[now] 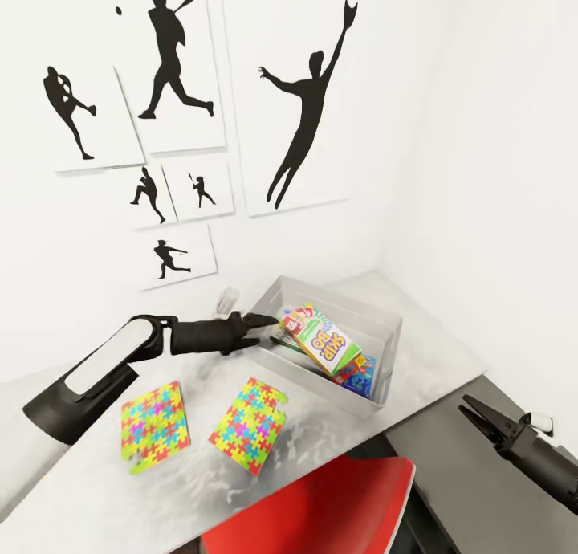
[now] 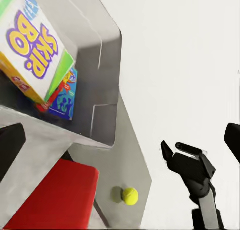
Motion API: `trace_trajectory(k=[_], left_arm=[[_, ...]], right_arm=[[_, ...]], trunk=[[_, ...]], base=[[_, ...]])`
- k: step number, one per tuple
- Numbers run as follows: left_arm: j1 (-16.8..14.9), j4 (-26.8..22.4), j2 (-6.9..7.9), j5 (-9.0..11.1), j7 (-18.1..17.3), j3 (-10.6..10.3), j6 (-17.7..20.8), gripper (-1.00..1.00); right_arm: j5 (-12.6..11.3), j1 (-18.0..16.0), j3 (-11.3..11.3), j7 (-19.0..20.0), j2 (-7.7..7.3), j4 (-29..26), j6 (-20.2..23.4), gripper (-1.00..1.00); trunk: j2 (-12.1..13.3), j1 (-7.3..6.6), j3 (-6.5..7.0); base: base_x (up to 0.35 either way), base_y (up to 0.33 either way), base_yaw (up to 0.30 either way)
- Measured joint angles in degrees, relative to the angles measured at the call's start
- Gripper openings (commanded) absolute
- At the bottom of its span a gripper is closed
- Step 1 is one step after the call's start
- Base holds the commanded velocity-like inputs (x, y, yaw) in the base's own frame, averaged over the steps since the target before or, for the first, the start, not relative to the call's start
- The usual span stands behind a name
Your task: Put all the toys in the child's room - the three board games (two on the bed and one on the table), the two jigsaw puzzles on the table, and the tennis ball on the table - inside the toy box on the table in the child's room.
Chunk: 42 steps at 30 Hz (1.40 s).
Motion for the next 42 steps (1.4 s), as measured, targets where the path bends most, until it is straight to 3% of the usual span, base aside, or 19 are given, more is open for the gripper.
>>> trace_trajectory(k=[2,3,5,8,10,12,17,19,27,42], left_arm=[[1.21,-0.2,1.99,1.36,-2.56,0.6,1.66,1.0],[2.27,-0.27,3.92,2.39,-5.66,1.18,3.48,1.0],[3.6,-0.23,6.35,3.21,-8.95,1.63,5.44,1.0],[7.97,-0.15,12.54,4.68,-16.64,2.26,8.46,1.0],[10.58,-0.13,15.36,4.84,-21.2,2.54,9.21,1.0],[12.44,-0.03,17.01,4.73,-24.93,2.71,9.6,1.0],[14.06,0.11,18.38,4.6,-28.57,2.95,9.96,1.0],[14.22,0.13,18.6,4.52,-28.93,3.03,10.01,1.0],[14.48,0.16,21.98,4.11,-29.71,3.04,10.08,1.0],[14.5,0.15,22.68,4.08,-29.83,3.0,10.08,1.0]], right_arm=[[0.03,0.0,0.0,0.03,0.02,0.19,-0.17,1.0],[0.07,0.0,0.02,0.01,0.04,0.3,-0.27,1.0],[0.09,0.0,0.04,0.02,0.08,0.38,-0.34,1.0],[0.07,0.0,0.03,0.05,0.19,0.47,-0.43,1.0],[0.05,0.0,0.02,0.06,0.24,0.49,-0.45,1.0],[0.05,0.0,0.07,0.03,0.29,0.5,-0.46,1.0],[0.04,0.0,0.26,0.0,0.43,0.23,-0.47,1.0],[0.01,0.0,0.25,0.05,0.46,0.17,-0.48,1.0],[-0.25,0.0,-0.07,0.41,0.5,0.36,-0.41,1.0],[-0.01,0.0,0.05,0.29,0.62,0.37,-1.17,1.0]], trunk=[[0.0,0.0,0.04],[0.0,0.0,0.06],[0.0,0.0,0.07],[0.0,0.0,0.08],[0.0,0.0,0.09],[0.0,0.0,0.09],[0.0,0.01,0.1],[0.0,0.02,0.1],[0.0,0.01,0.14],[0.0,0.0,1.11]], base=[[0.0,0.0,0.0],[0.0,0.0,0.0],[0.0,0.0,0.0],[0.0,0.0,0.0],[0.0,0.0,0.0],[0.0,0.0,0.0],[-0.047,0.0,0.0],[-0.163,0.0,0.0],[-0.151,0.0,0.0],[-0.015,0.011,0.0]])
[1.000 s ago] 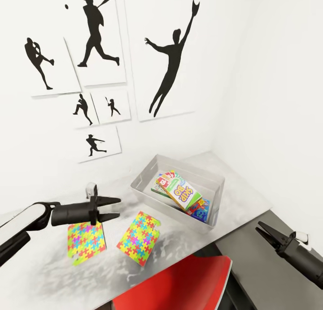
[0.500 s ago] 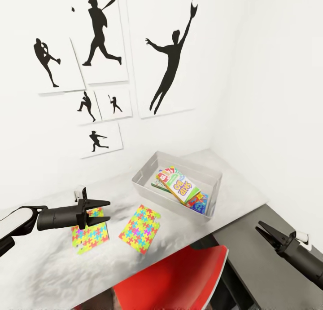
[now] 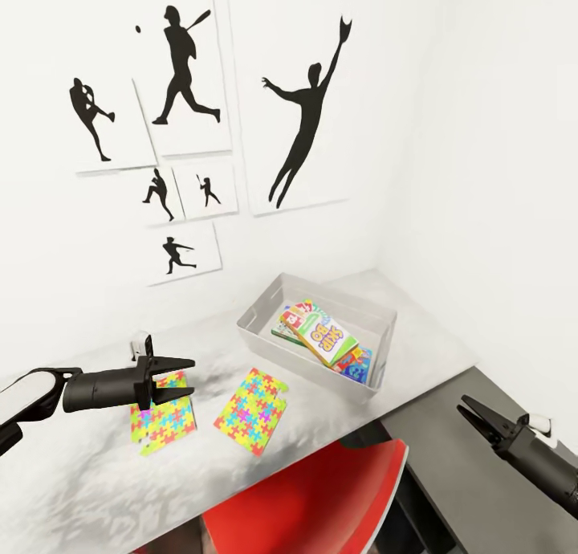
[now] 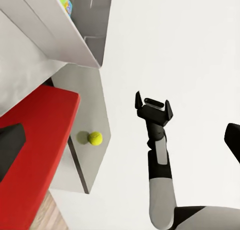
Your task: Put all the toys in the child's room - the three board games (two on the bed and one on the table), the two jigsaw puzzles on the table, and the tennis ball on the table - inside the toy box on the table in the child's room.
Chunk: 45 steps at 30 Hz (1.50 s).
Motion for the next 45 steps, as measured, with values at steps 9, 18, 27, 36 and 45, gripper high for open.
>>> trace_trajectory(k=[9,18,27,36,45], left_arm=[[0.0,0.0,0.13,0.04,-0.07,0.0,0.14,1.0],[0.0,0.0,0.17,0.0,-0.03,-0.01,0.14,1.0],[0.0,0.0,-0.11,-0.01,0.01,-0.09,0.06,1.0],[0.0,0.0,-0.12,-0.01,0.0,-0.09,0.09,1.0],[0.0,0.01,-0.15,-0.04,-0.01,-0.09,0.09,1.0]], right_arm=[[-0.01,0.0,-0.03,0.1,0.15,-0.1,-0.28,1.0],[0.04,0.0,0.15,-0.17,0.29,-0.03,-0.42,1.0],[-0.01,0.0,0.01,0.09,0.32,-0.19,-0.45,1.0],[0.01,0.0,-0.04,0.2,0.33,-0.01,-1.85,1.0],[0.0,0.0,-0.04,0.28,0.33,0.02,-2.63,1.0]], trunk=[[0.0,0.0,0.16],[0.0,0.0,0.16],[0.0,0.0,0.64],[0.0,0.0,1.46],[0.0,0.0,2.31]], base=[[-0.053,0.041,0.0],[-0.001,0.001,0.0],[0.0,0.0,0.0],[0.0,0.0,0.0],[0.0,-0.006,0.0]])
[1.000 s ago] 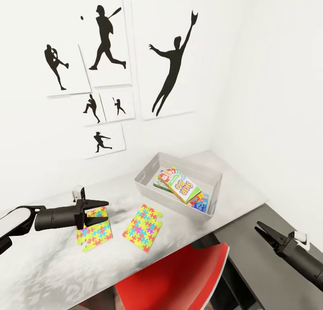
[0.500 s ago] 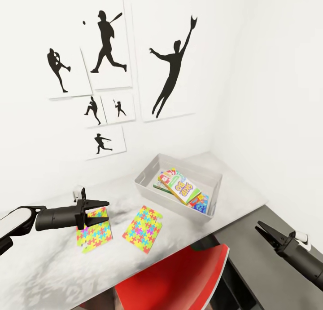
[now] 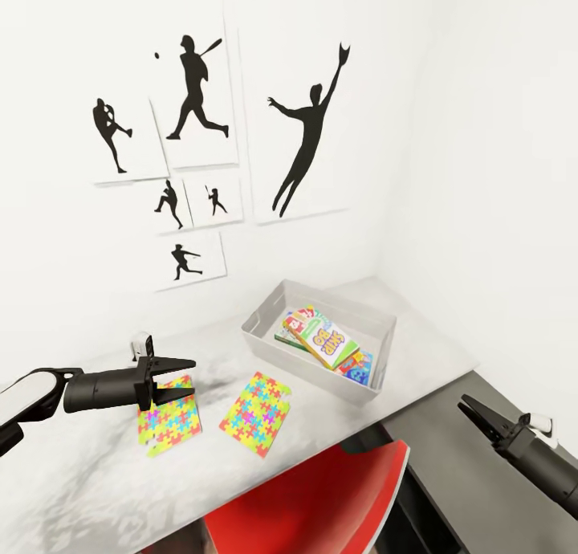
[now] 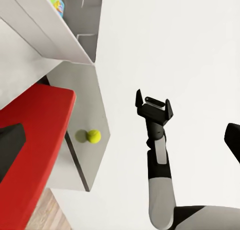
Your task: Put all the toys in the child's room - the three board games (two on the bed and one on the table), the two jigsaw puzzles on the table, and the tennis ball on the table - inside the toy box on the table in the child's room.
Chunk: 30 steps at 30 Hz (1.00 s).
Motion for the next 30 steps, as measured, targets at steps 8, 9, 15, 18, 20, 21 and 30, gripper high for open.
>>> trace_trajectory(k=[8,9,15,18,20,21,30], left_arm=[[0.0,-0.11,0.02,0.05,-0.01,0.0,0.04,1.0],[0.0,-0.17,0.03,0.05,-0.01,0.0,0.06,1.0],[0.0,-0.29,-0.06,0.05,-0.01,-0.06,0.08,1.0],[0.0,-0.38,-0.07,0.05,0.0,-0.07,0.09,1.0],[0.0,-0.41,-0.1,0.05,-0.01,-0.09,0.07,1.0],[0.0,-0.41,-0.1,0.05,-0.01,-0.09,0.06,1.0],[0.0,-0.43,-0.13,0.04,-0.01,-0.1,0.01,1.0]], right_arm=[[-0.05,0.0,0.02,-0.04,0.0,-0.13,-0.04,1.0],[-0.05,0.0,0.04,-0.06,0.0,-0.14,-0.05,1.0],[-0.04,0.0,0.04,-0.15,0.0,-0.09,-0.04,1.0],[-0.01,0.0,0.07,-0.2,0.01,-0.07,-0.06,1.0],[0.02,0.0,0.08,-0.26,0.01,-0.07,-0.08,1.0],[0.02,0.0,0.08,-0.28,0.01,-0.07,-0.09,1.0],[0.03,0.0,0.09,-0.43,0.0,-0.05,-0.13,1.0]], trunk=[[-0.01,0.01,0.76],[-0.01,0.01,0.85],[0.0,0.01,1.42],[0.0,0.02,1.7],[0.01,0.01,1.9],[0.01,0.01,1.99],[0.01,0.01,2.85]], base=[[-0.038,-0.048,0.0],[-0.087,-0.016,0.0],[-0.104,-0.019,0.0],[-0.124,-0.05,0.0],[-0.128,-0.027,0.0],[-0.13,-0.015,0.0],[-0.133,-0.004,0.0]])
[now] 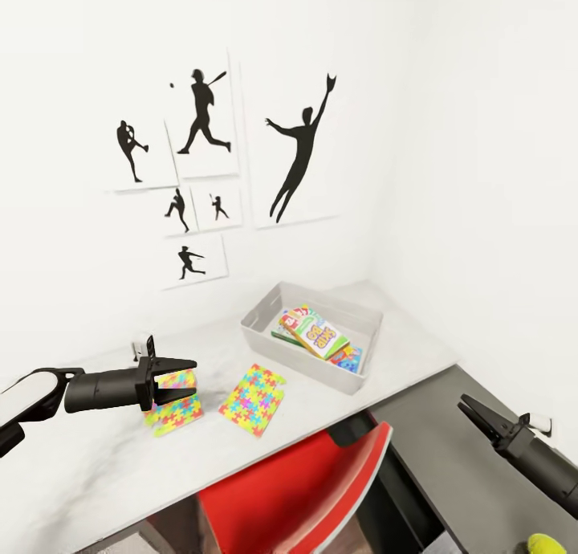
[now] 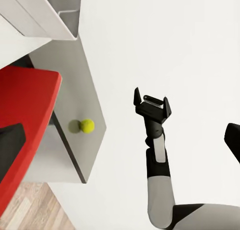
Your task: Put all the toys in the child's room - the three board games (two on the bed and one on the table), the two jigsaw puzzles on the table, and the tennis ball on the table - inside the toy box on the table in the child's room.
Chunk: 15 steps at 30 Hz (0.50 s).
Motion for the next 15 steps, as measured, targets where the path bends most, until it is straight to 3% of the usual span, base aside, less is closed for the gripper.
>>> trace_trajectory(k=[7,15], left_arm=[[-0.01,0.03,-0.07,0.0,0.03,-0.03,0.04,1.0],[0.0,0.04,-0.08,-0.01,0.01,-0.03,0.06,1.0]], right_arm=[[0.06,0.0,0.0,-0.06,-0.01,0.05,-0.03,1.0],[0.09,0.0,0.08,-0.08,0.0,0.0,-0.08,1.0]], trunk=[[0.0,-0.01,0.64],[0.0,-0.01,0.82]], base=[[-0.117,0.106,0.0],[-0.018,0.077,0.0]])
